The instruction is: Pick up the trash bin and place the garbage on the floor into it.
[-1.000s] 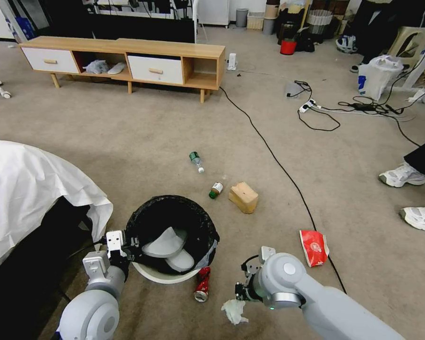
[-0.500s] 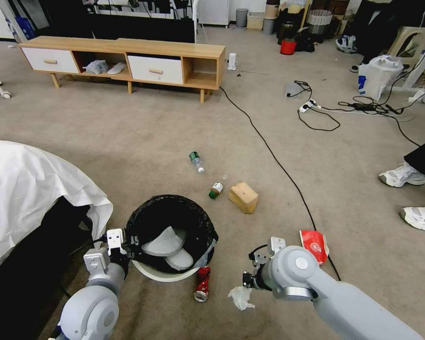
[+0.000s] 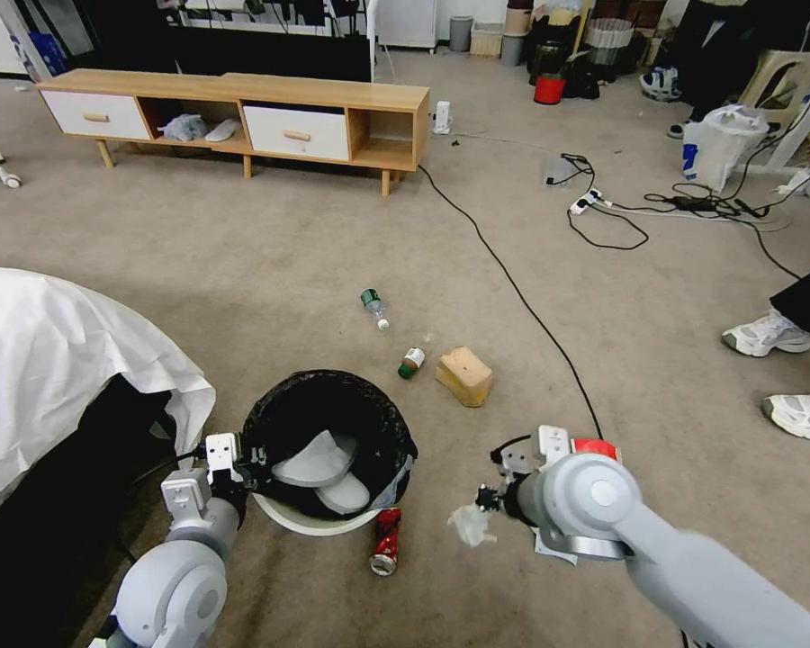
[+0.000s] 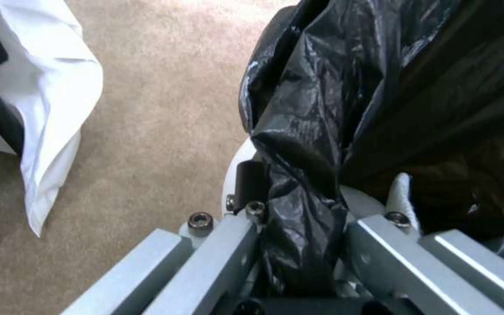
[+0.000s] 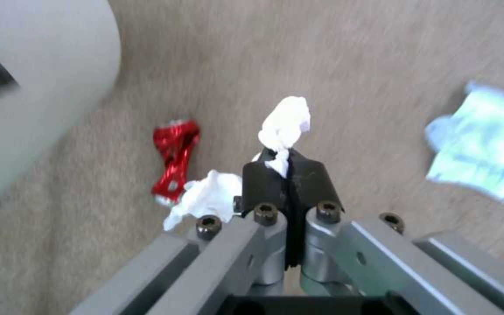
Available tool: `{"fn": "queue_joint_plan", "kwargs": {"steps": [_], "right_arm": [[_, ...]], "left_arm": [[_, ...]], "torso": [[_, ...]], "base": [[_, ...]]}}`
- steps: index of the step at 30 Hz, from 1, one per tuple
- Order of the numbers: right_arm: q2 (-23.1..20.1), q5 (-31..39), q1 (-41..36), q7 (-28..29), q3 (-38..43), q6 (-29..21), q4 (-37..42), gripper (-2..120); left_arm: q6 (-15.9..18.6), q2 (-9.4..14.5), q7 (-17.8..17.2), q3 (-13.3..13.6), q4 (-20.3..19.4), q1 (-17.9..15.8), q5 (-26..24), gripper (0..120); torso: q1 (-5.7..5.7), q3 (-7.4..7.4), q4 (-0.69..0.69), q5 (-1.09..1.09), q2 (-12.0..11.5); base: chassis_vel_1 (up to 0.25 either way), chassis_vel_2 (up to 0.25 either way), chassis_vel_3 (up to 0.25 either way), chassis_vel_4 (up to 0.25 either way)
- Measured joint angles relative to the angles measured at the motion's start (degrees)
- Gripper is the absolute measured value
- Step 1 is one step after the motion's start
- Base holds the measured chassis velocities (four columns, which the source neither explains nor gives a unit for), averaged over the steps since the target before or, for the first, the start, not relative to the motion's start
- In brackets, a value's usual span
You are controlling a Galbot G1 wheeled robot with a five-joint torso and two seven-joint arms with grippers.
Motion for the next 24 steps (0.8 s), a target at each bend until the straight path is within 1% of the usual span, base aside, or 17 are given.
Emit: {"fn": "queue_joint_plan", "kwargs": {"steps": [3, 5, 6, 7, 9, 11, 12, 15, 18, 19, 20, 21, 23, 24], "right_arm": [[-1.1, -1.1, -0.7, -1.1, 1.7, 0.2, 1.3, 0], [-3.6, -4.5, -2.4, -3.9, 5.0, 0.6, 3.3, 0], [-3.6, -4.5, -2.4, -3.9, 5.0, 0.6, 3.3, 0], [-5.2, -6.0, -3.7, -5.4, 7.3, 0.8, 4.4, 0], [-5.8, -6.6, -4.3, -5.9, 8.3, 0.9, 4.9, 0], [-8.3, -10.1, -7.2, -8.5, 12.4, 1.5, 6.7, 0], [-8.3, -10.1, -7.2, -8.5, 12.4, 1.5, 6.7, 0], [-11.5, -17.0, -12.2, -13.1, 18.0, 2.4, 8.5, 0], [-12.5, -18.6, -13.9, -14.5, 20.3, 2.7, 9.2, 0], [-14.3, -21.0, -16.5, -17.3, 23.6, 3.4, 10.0, 0], [-15.0, -22.4, -17.7, -19.1, 25.3, 3.6, 10.3, 0], [-15.0, -22.4, -17.7, -19.1, 25.3, 3.6, 10.3, 0], [-16.2, -25.4, -19.3, -24.0, 28.5, 4.3, 10.8, 0], [-16.2, -25.4, -19.3, -24.0, 28.5, 4.3, 10.8, 0]], "left_arm": [[0.1, 0.2, 0.2, 0.1, 0.2, 0.0, -0.6, 1], [0.3, 0.3, 0.4, 0.8, 1.0, -0.2, -1.8, 1], [0.3, 0.3, 0.4, 0.8, 1.0, -0.2, -1.8, 1], [0.5, 0.4, 0.4, 1.2, 1.4, -0.5, -2.5, 1], [0.6, 0.4, 0.4, 1.4, 1.5, -0.7, -3.0, 1], [1.1, 0.4, 0.1, 2.2, 1.8, -1.4, -4.2, 1], [1.1, 0.4, 0.1, 2.2, 1.8, -1.4, -4.2, 1], [1.3, 0.9, -0.1, 3.1, 2.1, -2.4, -5.1, 1], [1.5, 1.0, -0.1, 3.3, 2.2, -2.6, -5.4, 1], [1.6, 1.2, 0.0, 3.7, 2.3, -2.9, -5.4, 1], [1.6, 1.3, 0.0, 4.0, 2.3, -3.0, -5.4, 1], [1.6, 1.3, 0.0, 4.0, 2.3, -3.0, -5.4, 1], [1.8, 1.5, 0.4, 4.8, 2.4, -3.3, -5.1, 1], [1.8, 1.5, 0.4, 4.8, 2.4, -3.3, -5.1, 1]], "torso": [[0.00, 0.00, 0.00, 0.02, 0.0], [0.00, 0.00, 0.00, 0.00, 0.0], [0.00, 0.00, 0.00, 0.00, 0.0], [0.00, 0.00, 0.00, 0.02, 0.0], [0.00, 0.00, 0.00, 0.01, 0.0], [0.00, 0.00, 0.00, 0.01, 0.0], [0.00, 0.00, 0.00, 0.01, 0.0], [0.00, 0.00, -0.01, 0.02, 0.0], [0.00, 0.00, -0.02, 0.01, 0.0], [0.00, 0.01, -0.01, 0.01, 0.0], [0.00, 0.00, 0.00, 0.02, 0.0], [0.00, 0.00, 0.00, 0.02, 0.0], [0.00, 0.01, -0.01, 0.00, 0.0], [0.00, 0.01, -0.01, 0.00, 0.0]], "base": [[0.000, 0.000, 0.000, 0.000], [0.000, 0.000, 0.000, 0.000], [0.000, 0.000, 0.000, 0.000], [0.000, 0.000, 0.000, 0.000], [0.000, 0.000, 0.000, 0.000], [0.000, 0.000, 0.000, 0.000], [0.000, 0.000, 0.000, 0.000], [0.000, 0.000, 0.000, 0.000], [0.000, 0.000, 0.000, 0.000], [0.000, 0.000, 0.000, 0.000], [0.000, 0.000, 0.000, 0.000], [0.000, 0.000, 0.000, 0.000], [0.000, 0.000, 0.000, 0.000], [0.000, 0.000, 0.000, 0.000]]}}
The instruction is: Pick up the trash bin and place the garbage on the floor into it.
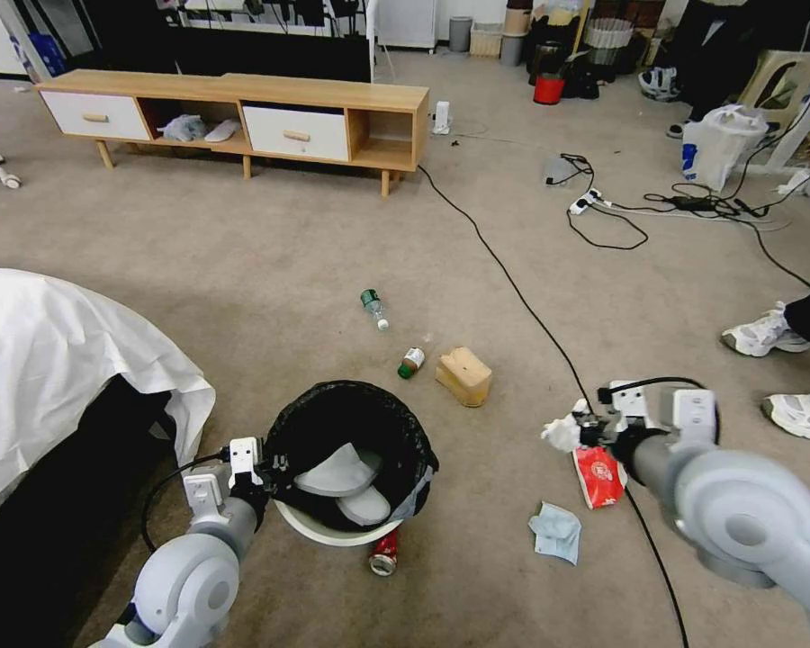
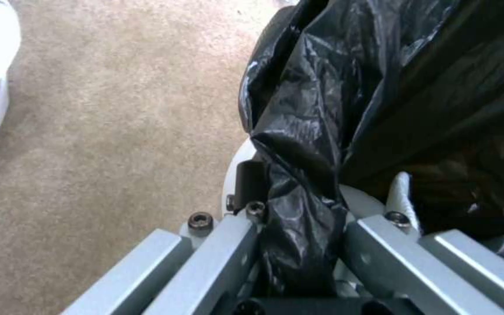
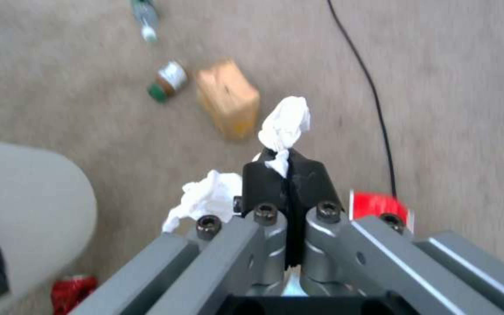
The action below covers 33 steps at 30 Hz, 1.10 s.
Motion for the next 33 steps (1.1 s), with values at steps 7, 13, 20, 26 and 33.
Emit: {"fn": "queue_joint_plan", "kwargs": {"steps": [7, 13, 20, 26, 33], "right_arm": [[-2.0, -10.3, 0.0, -11.2, 2.8, 5.1, 0.0, 0], [-3.3, -17.7, -0.1, -19.0, 3.7, 10.1, 0.0, 0], [-4.0, -21.2, 0.0, -24.7, 3.6, 14.3, 1.1, 0], [-3.7, -23.7, 0.2, -30.1, 1.9, 19.3, 2.2, 0], [-3.5, -26.4, 1.2, -36.1, 0.5, 22.9, 1.5, 0]], "left_arm": [[1.4, 0.9, 0.9, 1.0, 0.0, -1.0, 0.5, 1], [2.0, 1.0, 0.9, 2.3, 0.4, -2.4, 0.4, 1], [2.7, 0.9, 1.1, 5.3, 1.2, -3.9, 0.6, 1], [2.9, 1.0, 1.1, 8.4, 1.9, -5.1, 0.6, 1], [3.2, 1.2, 0.6, 10.9, 2.5, -7.1, -0.6, 1]], "torso": [[0.00, 0.00, 0.01, 0.01, 0.0], [0.00, 0.00, 0.01, 0.00, 0.0], [0.00, 0.00, 0.01, 0.00, 0.0], [0.00, 0.00, 0.01, 0.00, 0.0], [0.00, 0.00, 0.01, 0.00, 0.0]], "base": [[0.000, 0.000, 0.000, 0.000], [0.000, 0.000, 0.000, 0.000], [0.000, 0.000, 0.000, 0.000], [0.000, 0.000, 0.000, 0.000], [0.000, 0.000, 0.000, 0.000]]}}
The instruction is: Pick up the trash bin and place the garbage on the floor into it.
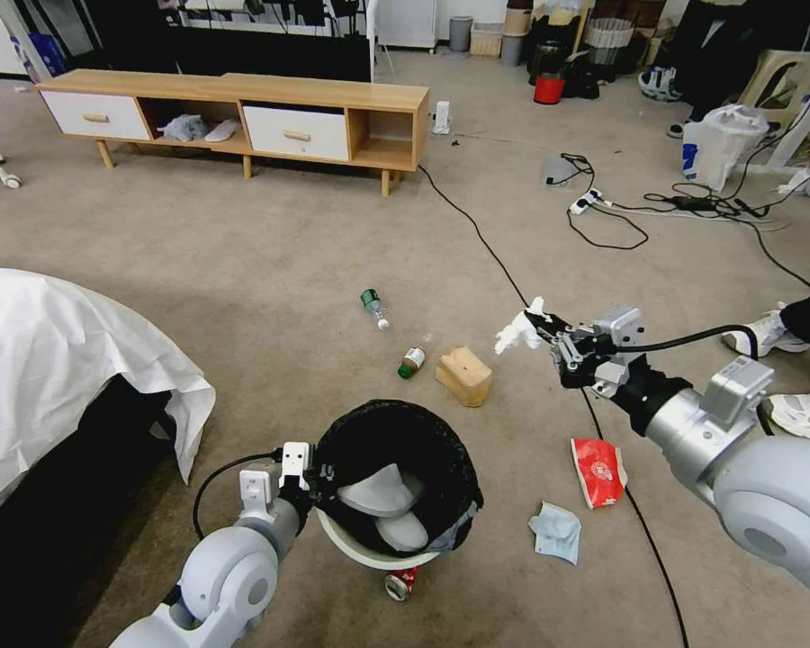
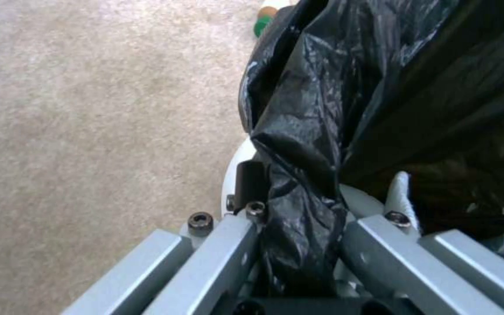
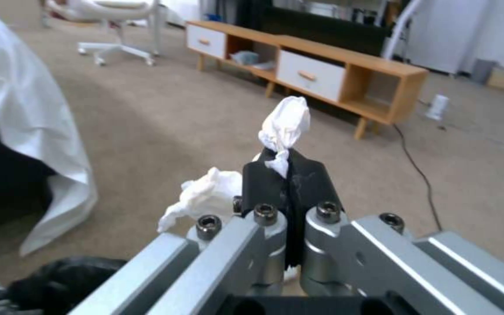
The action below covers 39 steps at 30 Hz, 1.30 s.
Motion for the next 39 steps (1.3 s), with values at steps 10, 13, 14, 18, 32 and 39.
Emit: {"fn": "queue_joint_plan", "kwargs": {"steps": [10, 13, 14, 18, 32, 39], "right_arm": [[0.4, -0.6, 0.7, -7.3, -1.8, 2.1, 0.3, 0], [0.4, -0.6, 0.6, -9.4, -1.8, 2.3, 0.3, 0], [0.4, -0.7, 0.4, -10.2, -2.0, 2.4, 0.3, 0], [0.6, -1.0, 0.3, -11.2, -2.6, 2.4, 0.2, 0], [3.0, -4.8, 1.1, -13.3, -9.8, 1.4, -1.0, 0], [4.2, -6.5, 1.0, -13.8, -12.0, 0.9, -2.1, 0]], "left_arm": [[0.6, -1.5, -0.6, 2.7, 1.1, -2.0, -0.1, 1], [0.7, -2.1, -0.8, 3.2, 1.4, -2.8, -0.1, 1], [0.8, -2.4, -0.9, 3.4, 1.5, -3.2, -0.1, 1], [0.9, -2.9, -1.0, 3.7, 1.6, -3.7, -0.1, 1], [1.4, -4.6, -1.4, 3.5, 1.1, -5.1, -0.5, 1], [1.4, -4.9, -1.4, 3.0, 0.7, -4.8, -0.5, 1]], "torso": [[0.00, 0.00, 0.00, 0.00, 0.0], [0.00, 0.00, 0.00, 0.00, 0.0], [0.00, 0.00, 0.00, 0.00, 0.0], [0.00, 0.00, 0.00, 0.00, 0.0], [0.00, 0.00, 0.00, 0.00, 0.0], [0.00, 0.00, 0.00, 0.00, 0.0]], "base": [[0.000, 0.000, 0.000, 0.000], [0.000, 0.000, 0.000, 0.000], [0.000, 0.000, 0.000, 0.000], [0.000, 0.000, 0.000, 0.000], [0.000, 0.000, 0.000, 0.000], [0.000, 0.000, 0.000, 0.000]]}}
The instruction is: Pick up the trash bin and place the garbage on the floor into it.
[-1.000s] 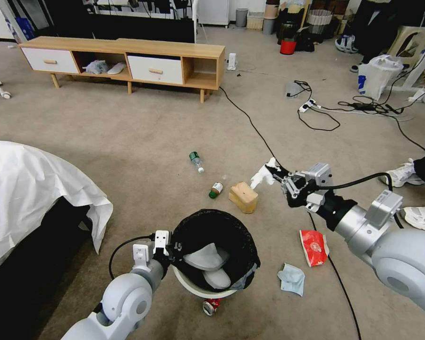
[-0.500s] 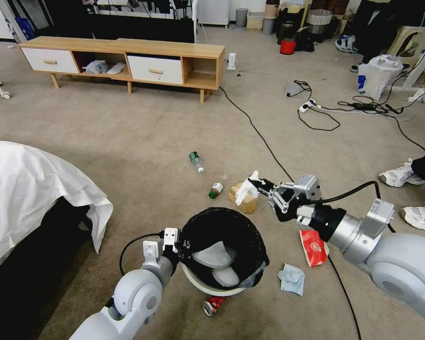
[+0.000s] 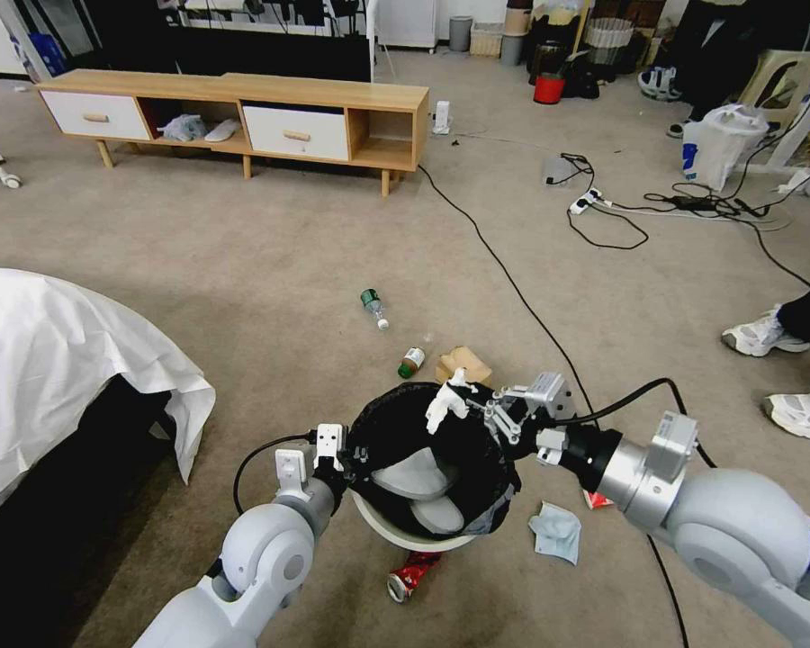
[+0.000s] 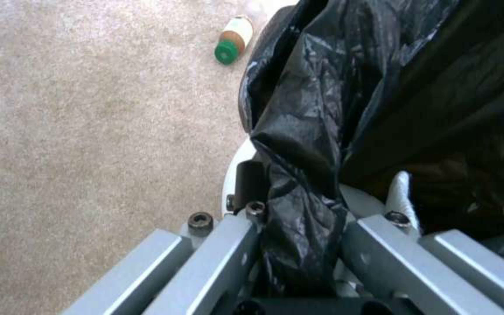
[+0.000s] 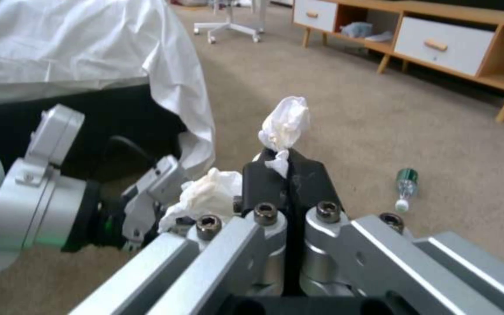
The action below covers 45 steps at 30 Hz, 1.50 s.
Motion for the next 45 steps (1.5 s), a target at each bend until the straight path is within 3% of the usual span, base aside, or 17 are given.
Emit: {"fn": "queue_joint_plan", "kwargs": {"steps": [22, 43, 45], "right_arm": [[3.3, -5.5, -1.0, -0.3, -4.3, -0.3, -3.2, 0], [4.8, -7.7, -1.1, 1.0, -6.8, -0.6, -4.4, 1], [5.1, -7.8, -1.0, 1.6, -7.1, -0.6, -4.7, 12]], "left_arm": [[-0.1, 0.8, -0.2, -1.5, -3.0, 2.0, -0.2, 1], [-0.2, -0.2, -0.6, -1.6, -3.6, 2.4, -0.3, 1], [-0.2, -0.2, -0.6, -1.6, -3.7, 2.5, -0.4, 1]], "torso": [[0.00, 0.00, 0.00, 0.00, 0.0], [0.00, 0.00, 0.00, 0.00, 0.0], [0.00, 0.00, 0.00, 0.00, 0.0]], "base": [[0.000, 0.000, 0.000, 0.000], [0.000, 0.000, 0.000, 0.000], [0.000, 0.000, 0.000, 0.000]]}}
